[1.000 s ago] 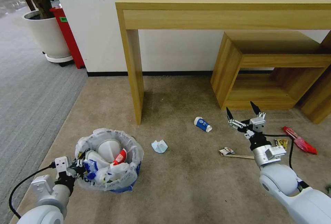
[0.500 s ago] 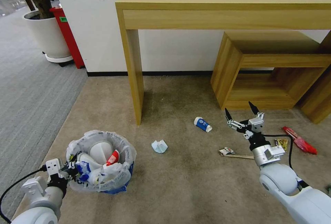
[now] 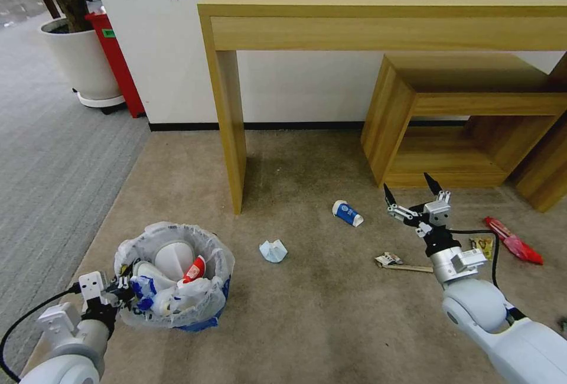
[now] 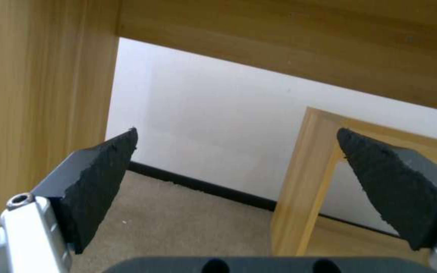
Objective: Pick up the trash bin and place the garbage on the floor into it.
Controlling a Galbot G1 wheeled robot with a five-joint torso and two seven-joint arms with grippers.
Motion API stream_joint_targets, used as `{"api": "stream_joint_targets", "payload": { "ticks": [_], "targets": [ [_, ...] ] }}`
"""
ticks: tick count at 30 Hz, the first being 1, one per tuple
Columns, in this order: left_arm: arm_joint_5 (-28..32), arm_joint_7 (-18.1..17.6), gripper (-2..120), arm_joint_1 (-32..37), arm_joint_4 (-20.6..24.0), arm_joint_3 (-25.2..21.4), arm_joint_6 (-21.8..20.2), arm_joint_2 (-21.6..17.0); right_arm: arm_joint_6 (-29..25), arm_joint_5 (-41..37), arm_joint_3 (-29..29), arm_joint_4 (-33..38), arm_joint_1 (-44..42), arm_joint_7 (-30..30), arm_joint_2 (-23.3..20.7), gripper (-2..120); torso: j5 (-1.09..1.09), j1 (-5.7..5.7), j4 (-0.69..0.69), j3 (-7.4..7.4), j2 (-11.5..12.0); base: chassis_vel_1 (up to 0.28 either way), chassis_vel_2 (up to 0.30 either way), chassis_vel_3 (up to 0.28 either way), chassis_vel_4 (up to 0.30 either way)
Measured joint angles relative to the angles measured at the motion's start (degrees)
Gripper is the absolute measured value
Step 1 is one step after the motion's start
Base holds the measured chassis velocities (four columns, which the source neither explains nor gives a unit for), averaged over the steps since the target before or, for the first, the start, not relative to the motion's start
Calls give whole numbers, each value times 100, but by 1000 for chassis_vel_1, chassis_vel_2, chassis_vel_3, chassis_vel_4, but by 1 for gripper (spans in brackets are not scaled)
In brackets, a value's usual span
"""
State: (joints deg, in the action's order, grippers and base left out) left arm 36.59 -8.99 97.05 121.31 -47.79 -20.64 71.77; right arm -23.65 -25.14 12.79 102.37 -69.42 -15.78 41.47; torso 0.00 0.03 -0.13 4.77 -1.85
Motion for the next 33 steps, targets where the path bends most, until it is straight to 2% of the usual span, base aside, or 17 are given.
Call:
{"api": "stream_joint_targets", "payload": {
  "ticks": [14, 33],
  "targets": [
    [-47, 27, 3, 4, 1, 13, 35, 30, -58, 99, -26, -55, 32, 20, 4, 100, 0, 0, 0, 0, 0, 0, 0, 0, 0],
    [-72, 90, 3, 3, -23, 38, 82, 12, -114, 199, -26, -61, -18, 24, 27, 100, 0, 0, 0, 0, 0, -54, 64, 60, -62]
  ]
}}
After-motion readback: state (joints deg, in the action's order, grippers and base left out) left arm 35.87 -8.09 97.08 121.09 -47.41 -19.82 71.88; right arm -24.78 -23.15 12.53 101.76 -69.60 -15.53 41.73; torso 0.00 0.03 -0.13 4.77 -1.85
